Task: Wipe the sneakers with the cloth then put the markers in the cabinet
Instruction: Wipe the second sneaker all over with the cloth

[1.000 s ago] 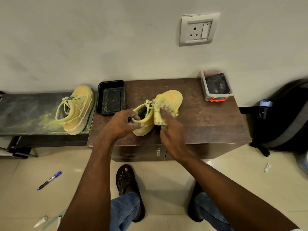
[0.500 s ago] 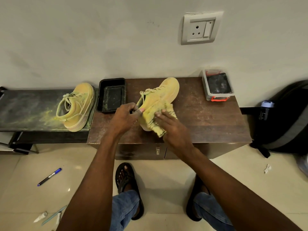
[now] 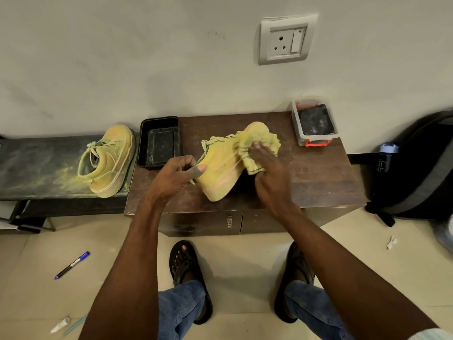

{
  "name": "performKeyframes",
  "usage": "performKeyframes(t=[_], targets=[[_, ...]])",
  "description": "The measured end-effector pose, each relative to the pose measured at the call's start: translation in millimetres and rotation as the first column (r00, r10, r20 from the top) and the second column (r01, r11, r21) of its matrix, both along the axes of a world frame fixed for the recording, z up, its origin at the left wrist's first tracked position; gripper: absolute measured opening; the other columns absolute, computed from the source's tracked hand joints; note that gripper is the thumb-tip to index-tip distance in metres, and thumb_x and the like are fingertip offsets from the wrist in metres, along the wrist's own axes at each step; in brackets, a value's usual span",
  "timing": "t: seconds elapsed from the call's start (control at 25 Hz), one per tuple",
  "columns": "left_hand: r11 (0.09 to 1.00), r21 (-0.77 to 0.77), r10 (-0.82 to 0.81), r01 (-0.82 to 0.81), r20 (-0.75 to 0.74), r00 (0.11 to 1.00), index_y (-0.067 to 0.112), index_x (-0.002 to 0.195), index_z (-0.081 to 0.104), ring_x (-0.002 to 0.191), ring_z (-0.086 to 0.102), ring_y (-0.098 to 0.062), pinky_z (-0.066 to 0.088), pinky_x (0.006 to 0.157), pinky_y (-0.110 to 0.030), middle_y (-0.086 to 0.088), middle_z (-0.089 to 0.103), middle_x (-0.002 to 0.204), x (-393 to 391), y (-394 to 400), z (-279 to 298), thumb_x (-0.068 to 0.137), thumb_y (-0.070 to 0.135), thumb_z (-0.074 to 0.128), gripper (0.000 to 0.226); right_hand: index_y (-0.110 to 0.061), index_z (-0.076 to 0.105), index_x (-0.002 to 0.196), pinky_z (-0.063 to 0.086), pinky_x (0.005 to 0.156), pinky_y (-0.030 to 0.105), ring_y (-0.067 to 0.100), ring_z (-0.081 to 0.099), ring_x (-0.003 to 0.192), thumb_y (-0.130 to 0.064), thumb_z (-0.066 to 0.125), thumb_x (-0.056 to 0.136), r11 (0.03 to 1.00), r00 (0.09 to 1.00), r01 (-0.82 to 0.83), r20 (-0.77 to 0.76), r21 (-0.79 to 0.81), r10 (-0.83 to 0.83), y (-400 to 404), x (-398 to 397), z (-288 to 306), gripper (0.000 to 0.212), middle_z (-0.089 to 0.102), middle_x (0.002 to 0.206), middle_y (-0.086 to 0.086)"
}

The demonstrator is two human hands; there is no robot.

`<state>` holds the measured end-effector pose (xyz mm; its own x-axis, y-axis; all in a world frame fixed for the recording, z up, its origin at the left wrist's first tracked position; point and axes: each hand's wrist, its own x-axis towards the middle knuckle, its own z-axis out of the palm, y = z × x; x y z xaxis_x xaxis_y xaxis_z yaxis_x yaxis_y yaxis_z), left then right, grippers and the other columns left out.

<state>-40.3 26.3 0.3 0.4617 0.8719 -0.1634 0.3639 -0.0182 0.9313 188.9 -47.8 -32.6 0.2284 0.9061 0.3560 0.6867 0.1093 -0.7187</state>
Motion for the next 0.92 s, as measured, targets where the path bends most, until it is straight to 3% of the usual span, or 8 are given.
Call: performKeyframes(t=[0.12, 0.28, 0.4, 0.52, 0.6, 0.68, 0.76, 0.92], targets=[[0.998, -0.038, -0.049, 0.05, 0.026, 0.998, 0.011, 0.068, 0.053, 0.057, 0.044, -0.003, 0.039, 0.054, -0.016, 0.001, 0.049, 0.064, 0, 1, 1, 0.093, 0.017, 0.059, 0.026, -0.004, 0.057, 0.128, 0.038, 0.11, 0.042, 0.025, 0.04, 0.136, -0.003, 0.035, 0.068, 0.998, 0.998, 0.042, -0.041, -0.038, -0.044, -4, -18, 11, 0.064, 0.053, 0.137, 0.011], [0.989, -0.135, -0.039, 0.054, 0.111, 0.993, -0.001, 0.09, 0.062, 0.074, 0.059, -0.014, 0.05, 0.067, -0.026, -0.011, 0.062, 0.084, -6, 3, -2, 0.085, 0.01, 0.062, 0.012, -0.003, 0.059, 0.126, 0.04, 0.107, 0.04, 0.027, 0.044, 0.133, -0.003, 0.032, 0.073, 0.902, 0.857, -0.43, 0.331, 0.04, 0.394, -19, -55, 13, 0.059, 0.056, 0.135, 0.01], [0.99, -0.115, -0.074, 0.082, 0.066, 0.995, 0.006, 0.075, 0.055, 0.071, 0.046, -0.018, 0.04, 0.063, -0.027, -0.012, 0.051, 0.076, -9, 0, -1, 0.079, 0.036, 0.066, 0.033, -0.003, 0.057, 0.128, 0.038, 0.11, 0.043, 0.024, 0.04, 0.136, 0.005, 0.038, 0.067, 0.992, 0.986, -0.127, 0.108, 0.029, 0.123, 0, -15, 6, 0.065, 0.054, 0.137, 0.011], [0.991, -0.108, -0.07, 0.075, 0.056, 0.996, 0.004, 0.075, 0.054, 0.071, 0.044, -0.021, 0.039, 0.063, -0.027, -0.011, 0.049, 0.075, -6, 1, -1, 0.08, 0.039, 0.066, 0.037, -0.003, 0.057, 0.129, 0.037, 0.11, 0.042, 0.023, 0.038, 0.137, 0.004, 0.04, 0.065, 0.978, 0.97, 0.189, -0.14, -0.084, -0.199, 6, 4, 8, 0.066, 0.052, 0.138, 0.01], [0.993, -0.11, -0.035, 0.043, 0.074, 0.997, 0.003, 0.078, 0.056, 0.068, 0.048, -0.016, 0.041, 0.062, -0.025, -0.01, 0.051, 0.075, -3, 2, -1, 0.083, 0.03, 0.063, 0.028, -0.004, 0.054, 0.131, 0.034, 0.113, 0.041, 0.026, 0.034, 0.139, 0.002, 0.04, 0.07, 0.998, 1.0, 0.011, -0.002, -0.06, -0.011, -3, -30, 17, 0.063, 0.05, 0.14, 0.01], [0.99, -0.139, 0.008, 0.008, 0.113, 0.994, 0.003, 0.09, 0.062, 0.07, 0.056, -0.012, 0.048, 0.066, -0.028, -0.009, 0.06, 0.081, -1, 3, -1, 0.088, 0.016, 0.06, 0.013, -0.002, 0.055, 0.13, 0.034, 0.112, 0.041, 0.029, 0.037, 0.137, -0.001, 0.035, 0.074, 0.95, 0.925, -0.311, 0.232, 0.014, 0.3, -18, -59, 14, 0.06, 0.051, 0.139, 0.011], [0.989, -0.149, 0.014, 0.003, 0.112, 0.994, 0.006, 0.088, 0.062, 0.077, 0.057, -0.018, 0.048, 0.071, -0.031, -0.013, 0.061, 0.086, -2, 3, -2, 0.09, 0.011, 0.06, 0.005, -0.003, 0.056, 0.129, 0.035, 0.111, 0.04, 0.028, 0.039, 0.136, -0.002, 0.033, 0.072, 0.91, 0.863, -0.412, 0.338, 0.038, 0.376, -13, -49, 9, 0.061, 0.053, 0.138, 0.01], [0.995, -0.087, -0.035, 0.039, 0.053, 0.998, 0.006, 0.074, 0.054, 0.067, 0.045, -0.013, 0.039, 0.06, -0.023, -0.008, 0.049, 0.073, -4, 0, 2, 0.086, 0.028, 0.064, 0.027, -0.003, 0.056, 0.13, 0.035, 0.111, 0.041, 0.024, 0.037, 0.138, 0.004, 0.039, 0.066, 0.99, 0.982, 0.138, -0.129, -0.028, -0.14, 5, 10, 3, 0.067, 0.052, 0.138, 0.01]])
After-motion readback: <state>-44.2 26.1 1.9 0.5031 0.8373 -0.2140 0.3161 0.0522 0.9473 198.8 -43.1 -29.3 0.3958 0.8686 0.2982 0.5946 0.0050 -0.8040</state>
